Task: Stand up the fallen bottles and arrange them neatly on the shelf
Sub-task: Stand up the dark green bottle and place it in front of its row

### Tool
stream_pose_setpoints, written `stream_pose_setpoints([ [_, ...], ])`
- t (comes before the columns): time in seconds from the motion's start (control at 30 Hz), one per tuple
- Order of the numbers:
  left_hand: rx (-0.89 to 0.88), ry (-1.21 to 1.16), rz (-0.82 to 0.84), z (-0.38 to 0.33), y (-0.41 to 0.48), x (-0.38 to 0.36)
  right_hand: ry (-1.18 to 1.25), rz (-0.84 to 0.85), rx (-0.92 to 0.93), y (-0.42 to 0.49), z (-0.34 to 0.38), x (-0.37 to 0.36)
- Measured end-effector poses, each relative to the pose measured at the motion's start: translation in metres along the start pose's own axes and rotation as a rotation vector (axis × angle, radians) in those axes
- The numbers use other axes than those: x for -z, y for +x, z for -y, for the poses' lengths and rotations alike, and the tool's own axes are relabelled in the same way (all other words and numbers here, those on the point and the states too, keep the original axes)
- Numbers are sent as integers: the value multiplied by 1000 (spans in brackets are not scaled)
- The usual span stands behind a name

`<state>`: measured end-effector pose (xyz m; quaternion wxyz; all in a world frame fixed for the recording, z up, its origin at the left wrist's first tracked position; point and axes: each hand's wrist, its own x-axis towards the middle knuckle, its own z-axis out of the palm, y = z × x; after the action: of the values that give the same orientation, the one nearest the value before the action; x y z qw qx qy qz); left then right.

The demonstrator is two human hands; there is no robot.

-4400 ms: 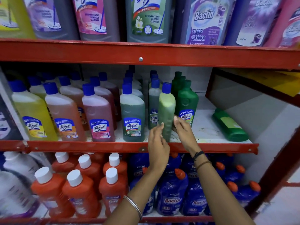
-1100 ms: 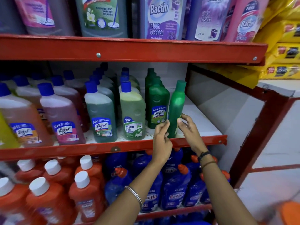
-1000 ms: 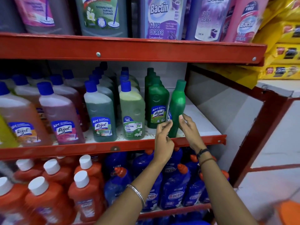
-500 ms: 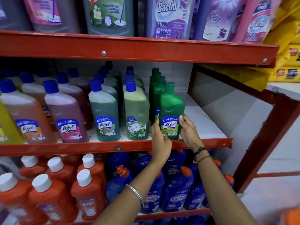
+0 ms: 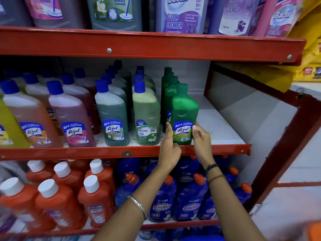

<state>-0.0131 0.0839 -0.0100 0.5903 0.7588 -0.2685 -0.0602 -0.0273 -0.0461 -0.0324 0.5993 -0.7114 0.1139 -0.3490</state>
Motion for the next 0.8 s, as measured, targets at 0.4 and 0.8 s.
stream_pose_setpoints([
  [0.4,-34,52,-93,1,-7,4,-32,-32,15,-3,7,-7],
  [0.8,-129,86,-54,9,-22,9,-72,-302,6,-19,12,-26],
])
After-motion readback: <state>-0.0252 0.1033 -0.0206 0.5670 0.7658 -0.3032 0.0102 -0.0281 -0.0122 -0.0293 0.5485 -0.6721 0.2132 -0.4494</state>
